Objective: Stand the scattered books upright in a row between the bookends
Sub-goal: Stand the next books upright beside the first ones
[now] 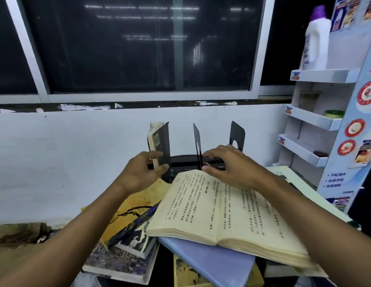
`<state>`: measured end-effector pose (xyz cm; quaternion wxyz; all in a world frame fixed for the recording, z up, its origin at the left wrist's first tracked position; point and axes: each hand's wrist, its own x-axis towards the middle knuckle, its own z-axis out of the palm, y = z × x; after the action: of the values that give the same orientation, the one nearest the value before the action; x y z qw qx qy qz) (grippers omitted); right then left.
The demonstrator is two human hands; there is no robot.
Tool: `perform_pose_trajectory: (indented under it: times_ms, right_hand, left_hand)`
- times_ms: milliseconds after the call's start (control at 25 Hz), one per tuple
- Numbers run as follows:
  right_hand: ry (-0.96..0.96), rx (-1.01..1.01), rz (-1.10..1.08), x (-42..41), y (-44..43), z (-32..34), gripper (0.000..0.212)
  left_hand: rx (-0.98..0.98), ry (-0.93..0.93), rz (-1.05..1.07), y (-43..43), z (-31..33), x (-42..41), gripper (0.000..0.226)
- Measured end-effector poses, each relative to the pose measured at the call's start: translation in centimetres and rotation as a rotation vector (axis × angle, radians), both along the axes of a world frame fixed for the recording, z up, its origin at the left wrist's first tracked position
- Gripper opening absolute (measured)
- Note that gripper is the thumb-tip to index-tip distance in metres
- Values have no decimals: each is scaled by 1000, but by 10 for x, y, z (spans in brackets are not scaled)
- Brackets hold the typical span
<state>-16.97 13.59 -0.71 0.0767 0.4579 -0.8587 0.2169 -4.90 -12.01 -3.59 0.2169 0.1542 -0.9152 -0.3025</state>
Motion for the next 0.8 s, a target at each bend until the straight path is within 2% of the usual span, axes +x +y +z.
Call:
perform_pose_trajectory:
  times_ms: [280,520,800]
  right_hand:
    - [9,95,-59,13,73,-17,53]
    - [-15,121,-91,13,96,-30,56]
    - [-31,119,-89,12,96,-30,54]
  left_hand:
    - [-28,-233,-167,32,-8,1,63]
    - [-66,-379,-205,29,-19,-8,94]
    - [0,-422,-185,37,-15,-6,78]
